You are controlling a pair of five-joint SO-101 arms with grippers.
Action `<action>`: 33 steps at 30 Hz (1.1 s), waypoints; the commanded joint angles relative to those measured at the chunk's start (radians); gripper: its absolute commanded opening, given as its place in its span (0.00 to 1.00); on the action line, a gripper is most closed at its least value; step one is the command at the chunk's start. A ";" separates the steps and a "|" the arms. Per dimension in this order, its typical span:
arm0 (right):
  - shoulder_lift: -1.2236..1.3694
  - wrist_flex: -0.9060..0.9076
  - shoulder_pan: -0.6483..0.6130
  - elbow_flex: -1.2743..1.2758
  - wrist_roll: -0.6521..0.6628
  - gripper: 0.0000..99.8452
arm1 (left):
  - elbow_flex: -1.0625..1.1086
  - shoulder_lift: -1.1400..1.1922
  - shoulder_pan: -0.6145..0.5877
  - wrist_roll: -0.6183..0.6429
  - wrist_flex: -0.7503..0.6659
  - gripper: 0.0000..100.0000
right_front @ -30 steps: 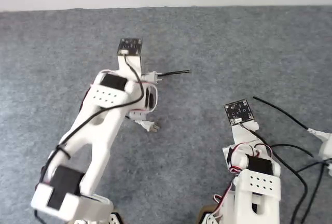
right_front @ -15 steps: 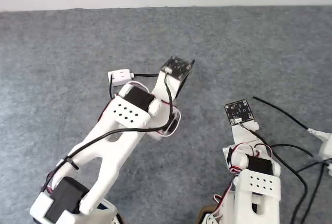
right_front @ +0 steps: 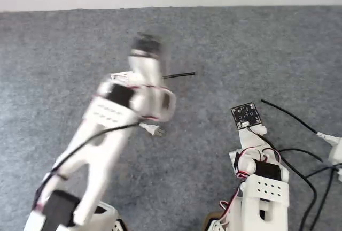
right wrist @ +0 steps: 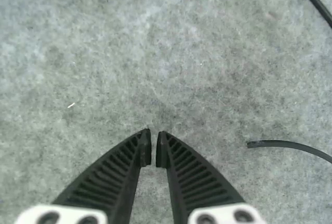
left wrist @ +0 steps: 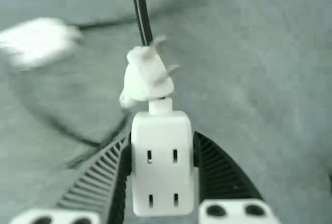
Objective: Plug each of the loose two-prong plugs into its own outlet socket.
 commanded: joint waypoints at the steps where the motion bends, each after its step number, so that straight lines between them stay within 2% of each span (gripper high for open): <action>1: -0.016 -0.021 0.001 -0.006 0.000 0.03 | 0.099 -0.130 -0.091 -0.021 -0.025 0.01; 6: -0.016 -0.021 0.001 -0.006 0.000 0.03 | 0.409 -0.341 -0.046 -0.160 -0.100 0.01; 10: -0.016 -0.018 0.001 -0.006 0.000 0.03 | 0.628 -0.534 -0.029 -0.166 -0.173 0.01; 14: -0.016 -0.016 0.001 -0.006 0.000 0.03 | 0.716 -0.632 -0.049 -0.163 -0.180 0.01; 18: -0.016 -0.016 0.001 -0.006 0.000 0.03 | 0.766 -0.594 -0.049 -0.164 -0.183 0.01; 30: -0.016 -0.016 0.001 -0.005 0.000 0.03 | 0.736 -0.226 -0.048 -0.167 -0.313 0.02; 33: -0.016 -0.016 0.001 -0.005 0.000 0.03 | 0.728 -0.209 -0.048 -0.166 -0.315 0.10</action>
